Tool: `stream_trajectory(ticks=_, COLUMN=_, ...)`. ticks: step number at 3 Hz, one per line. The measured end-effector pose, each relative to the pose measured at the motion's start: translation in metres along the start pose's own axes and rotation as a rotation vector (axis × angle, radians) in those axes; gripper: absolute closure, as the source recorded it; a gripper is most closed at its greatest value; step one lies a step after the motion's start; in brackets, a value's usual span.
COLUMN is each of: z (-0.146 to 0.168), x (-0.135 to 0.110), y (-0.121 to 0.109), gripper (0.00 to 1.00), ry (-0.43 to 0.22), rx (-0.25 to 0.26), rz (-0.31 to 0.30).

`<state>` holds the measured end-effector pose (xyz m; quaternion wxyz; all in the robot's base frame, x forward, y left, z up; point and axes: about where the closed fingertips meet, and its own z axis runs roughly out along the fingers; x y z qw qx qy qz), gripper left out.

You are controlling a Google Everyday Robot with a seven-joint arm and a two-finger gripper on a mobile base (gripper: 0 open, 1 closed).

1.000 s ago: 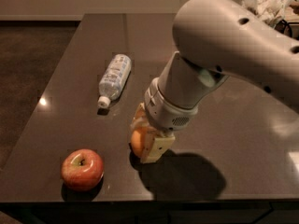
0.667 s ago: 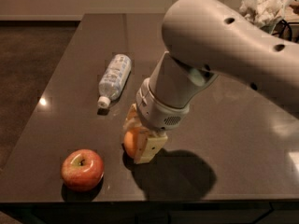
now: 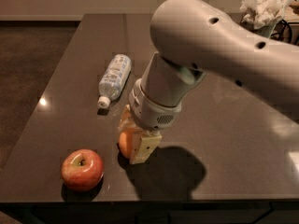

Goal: Move orange near apple

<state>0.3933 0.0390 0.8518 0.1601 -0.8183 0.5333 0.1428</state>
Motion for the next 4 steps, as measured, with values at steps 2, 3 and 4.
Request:
stream_trajectory(ticks=2, z=-0.0021, x=-0.0038, y=0.0041, gripper=0.13, ry=-0.005, rx=-0.021, rz=-0.006)
stream_trajectory(ticks=3, z=-0.0028, x=-0.0051, y=0.0044, gripper=0.0, ry=-0.004, rx=-0.019, rz=-0.008)
stream_trajectory(ticks=4, z=-0.0028, x=-0.0052, y=0.0045, gripper=0.0, ry=-0.003, rx=-0.019, rz=-0.008)
